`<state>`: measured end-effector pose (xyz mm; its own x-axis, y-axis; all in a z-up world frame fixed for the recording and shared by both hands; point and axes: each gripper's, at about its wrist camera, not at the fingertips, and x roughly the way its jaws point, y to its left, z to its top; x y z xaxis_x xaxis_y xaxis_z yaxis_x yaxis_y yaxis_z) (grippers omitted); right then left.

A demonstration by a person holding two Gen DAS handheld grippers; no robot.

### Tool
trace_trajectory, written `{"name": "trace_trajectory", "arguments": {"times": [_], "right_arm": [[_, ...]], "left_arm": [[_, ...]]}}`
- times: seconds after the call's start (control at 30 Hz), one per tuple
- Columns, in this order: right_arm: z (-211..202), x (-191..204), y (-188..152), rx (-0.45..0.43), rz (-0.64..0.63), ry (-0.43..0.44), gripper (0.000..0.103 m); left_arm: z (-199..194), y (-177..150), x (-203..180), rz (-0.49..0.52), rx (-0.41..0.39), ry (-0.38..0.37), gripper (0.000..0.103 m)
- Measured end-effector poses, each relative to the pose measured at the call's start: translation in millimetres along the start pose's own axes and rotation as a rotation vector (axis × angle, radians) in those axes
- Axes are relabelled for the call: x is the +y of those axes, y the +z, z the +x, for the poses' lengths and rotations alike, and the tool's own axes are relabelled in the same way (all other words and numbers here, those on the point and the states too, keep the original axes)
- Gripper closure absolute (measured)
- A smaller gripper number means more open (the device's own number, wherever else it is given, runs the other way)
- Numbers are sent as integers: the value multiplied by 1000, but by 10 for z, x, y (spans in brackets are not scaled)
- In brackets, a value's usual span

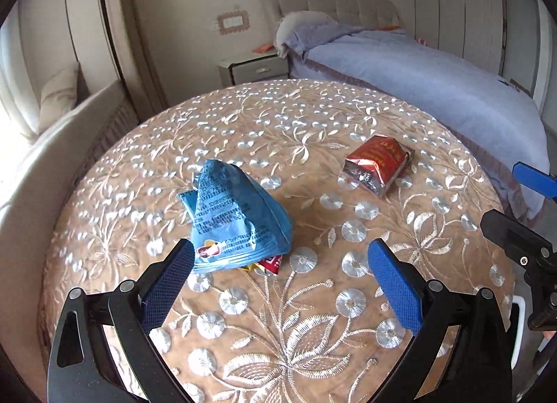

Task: Collect trash
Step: 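Grasp the blue chip bag with the left tool while the right tool grasps the red cigarette box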

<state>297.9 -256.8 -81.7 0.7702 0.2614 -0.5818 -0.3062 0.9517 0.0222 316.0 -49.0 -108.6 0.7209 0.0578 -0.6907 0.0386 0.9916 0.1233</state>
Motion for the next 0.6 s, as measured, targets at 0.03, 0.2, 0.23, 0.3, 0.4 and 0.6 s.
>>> {"name": "trace_trajectory", "arguments": {"times": [0.03, 0.2, 0.23, 0.3, 0.4, 0.6], "right_arm": [[119, 2, 47, 19, -7, 0, 5], [568, -7, 221, 87, -29, 14, 5], [623, -8, 243, 94, -32, 17, 5], [783, 1, 320, 122, -47, 33, 5], [1059, 4, 449, 172, -99, 18, 5], [1577, -83, 525, 339, -102, 35, 5]], "left_arm": [[73, 22, 50, -5, 12, -8, 5], [367, 104, 144, -8, 51, 1, 5], [418, 122, 160, -12, 60, -4, 5], [513, 151, 176, -18, 78, -12, 5], [664, 203, 226, -26, 107, -10, 5], [951, 238, 350, -45, 179, -29, 5]]}}
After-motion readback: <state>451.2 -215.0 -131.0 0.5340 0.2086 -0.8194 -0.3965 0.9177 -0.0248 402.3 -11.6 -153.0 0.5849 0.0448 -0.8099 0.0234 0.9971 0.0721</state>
